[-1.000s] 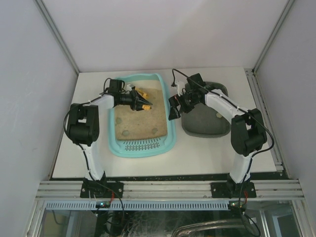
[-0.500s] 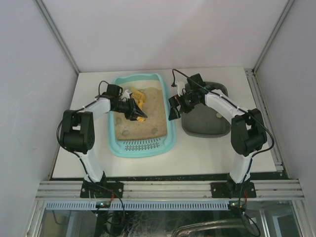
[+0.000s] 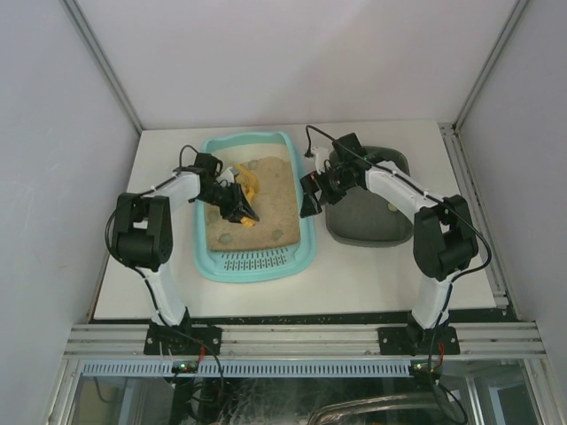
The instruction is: Clean the litter box
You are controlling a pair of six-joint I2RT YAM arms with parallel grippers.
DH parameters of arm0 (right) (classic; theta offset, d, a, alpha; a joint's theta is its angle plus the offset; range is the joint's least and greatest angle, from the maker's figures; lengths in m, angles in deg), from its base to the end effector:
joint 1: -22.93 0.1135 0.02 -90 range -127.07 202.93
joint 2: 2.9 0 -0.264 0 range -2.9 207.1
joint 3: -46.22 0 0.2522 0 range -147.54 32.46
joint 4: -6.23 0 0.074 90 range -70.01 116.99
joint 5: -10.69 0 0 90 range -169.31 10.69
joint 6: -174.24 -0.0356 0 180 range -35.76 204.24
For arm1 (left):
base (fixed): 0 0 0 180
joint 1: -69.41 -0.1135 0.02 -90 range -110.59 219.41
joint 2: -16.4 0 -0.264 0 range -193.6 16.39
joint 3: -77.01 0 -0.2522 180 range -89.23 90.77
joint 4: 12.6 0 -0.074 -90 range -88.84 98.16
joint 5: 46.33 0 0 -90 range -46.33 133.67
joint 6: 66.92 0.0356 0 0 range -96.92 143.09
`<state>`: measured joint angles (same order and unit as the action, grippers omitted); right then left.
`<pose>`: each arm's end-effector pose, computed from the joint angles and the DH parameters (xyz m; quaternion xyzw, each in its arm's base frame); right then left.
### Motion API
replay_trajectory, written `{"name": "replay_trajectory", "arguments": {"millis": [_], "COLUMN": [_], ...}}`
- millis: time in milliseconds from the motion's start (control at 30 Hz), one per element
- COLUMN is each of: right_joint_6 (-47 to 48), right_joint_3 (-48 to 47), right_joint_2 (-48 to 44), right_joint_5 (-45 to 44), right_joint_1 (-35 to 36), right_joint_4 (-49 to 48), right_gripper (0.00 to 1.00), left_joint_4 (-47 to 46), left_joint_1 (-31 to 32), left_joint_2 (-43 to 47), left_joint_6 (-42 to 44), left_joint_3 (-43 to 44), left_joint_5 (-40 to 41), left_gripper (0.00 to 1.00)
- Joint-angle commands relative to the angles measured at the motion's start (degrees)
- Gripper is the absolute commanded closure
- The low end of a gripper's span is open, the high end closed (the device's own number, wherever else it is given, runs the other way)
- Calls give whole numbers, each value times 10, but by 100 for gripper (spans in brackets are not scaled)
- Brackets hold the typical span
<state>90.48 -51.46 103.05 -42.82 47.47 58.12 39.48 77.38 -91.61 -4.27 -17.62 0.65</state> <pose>0.3489 0.1826 0.2420 -0.3213 0.8634 0.3376 0.1933 0.3539 -0.0741 0.1710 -0.1072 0.9171 -0.3838 0.0076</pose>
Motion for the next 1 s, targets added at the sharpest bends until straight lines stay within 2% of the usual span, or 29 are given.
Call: {"name": "replay_trajectory", "arguments": {"millis": [0,200,333,433,533,700,967], "right_joint_6": [7,-7,-14,-14,-15,-15,-11], "right_joint_3": [6,6,6,6,7,7,7], "right_joint_2": [-17,-9,-7,-7,-7,-9,-9], "right_joint_5": [-4,24,38,42,43,38,35], "right_joint_1": [11,7,2,-1,-2,-2,0], "right_joint_4": [-16,-20,-23,-23,-22,-23,-22], "right_gripper": [0,0,0,0,0,0,0], "left_joint_4": [31,102,110,90,30,-67,-114], "left_joint_1": [-2,-5,-7,-8,-8,-2,20], "left_joint_2": [-34,-100,-130,-138,-137,-139,-121], "left_joint_6": [3,-1,-14,-28,-52,-86,-76], "left_joint_3": [77,194,226,224,197,156,151], "left_joint_5": [-1,37,27,24,13,-62,-113], "left_gripper": [100,100,100,100,100,100,100]}}
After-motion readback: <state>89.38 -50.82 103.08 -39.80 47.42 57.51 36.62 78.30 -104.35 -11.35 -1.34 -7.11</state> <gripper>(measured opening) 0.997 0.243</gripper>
